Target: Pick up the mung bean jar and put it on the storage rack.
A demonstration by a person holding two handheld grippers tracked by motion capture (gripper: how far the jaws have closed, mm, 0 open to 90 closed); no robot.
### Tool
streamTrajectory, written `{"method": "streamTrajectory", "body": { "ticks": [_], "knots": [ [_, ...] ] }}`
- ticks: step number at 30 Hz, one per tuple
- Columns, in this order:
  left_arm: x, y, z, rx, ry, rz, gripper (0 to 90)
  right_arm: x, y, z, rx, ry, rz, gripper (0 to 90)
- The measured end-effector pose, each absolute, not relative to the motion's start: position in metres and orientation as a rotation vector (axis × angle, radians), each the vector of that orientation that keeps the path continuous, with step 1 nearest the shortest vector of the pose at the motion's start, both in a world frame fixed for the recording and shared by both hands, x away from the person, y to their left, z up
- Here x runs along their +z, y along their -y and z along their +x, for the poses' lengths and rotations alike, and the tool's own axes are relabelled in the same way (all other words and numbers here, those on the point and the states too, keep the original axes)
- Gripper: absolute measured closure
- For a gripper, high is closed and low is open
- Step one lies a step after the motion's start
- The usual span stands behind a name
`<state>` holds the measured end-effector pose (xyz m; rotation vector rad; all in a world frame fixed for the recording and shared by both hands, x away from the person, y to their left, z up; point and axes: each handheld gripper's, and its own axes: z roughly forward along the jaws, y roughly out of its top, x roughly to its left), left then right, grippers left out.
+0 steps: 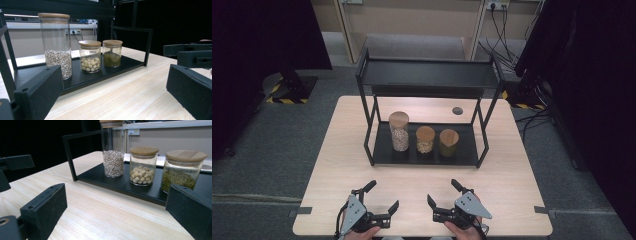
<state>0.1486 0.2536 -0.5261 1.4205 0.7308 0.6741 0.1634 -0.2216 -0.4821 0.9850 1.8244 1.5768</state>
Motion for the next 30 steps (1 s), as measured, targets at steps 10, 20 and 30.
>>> {"method": "streamTrajectory", "body": {
  "ticks": [10,20,30],
  "knots": [
    [-0.5262,-0.2534,0.1483,0.671,-0.726,1.421,0.6,-0.4824,0.2216,0.1631,1.568,-1.820,0.984,3.9],
    [-0.5260,-0.2535,0.1482,0.673,-0.725,1.421,0.6,-0.4821,0.2223,0.1635,1.565,-1.818,0.993,3.9],
    [-0.5259,-0.2530,0.1481,0.673,-0.723,1.423,0.5,-0.4816,0.2237,0.1643,1.562,-1.805,1.007,3.9]
  ]
}}
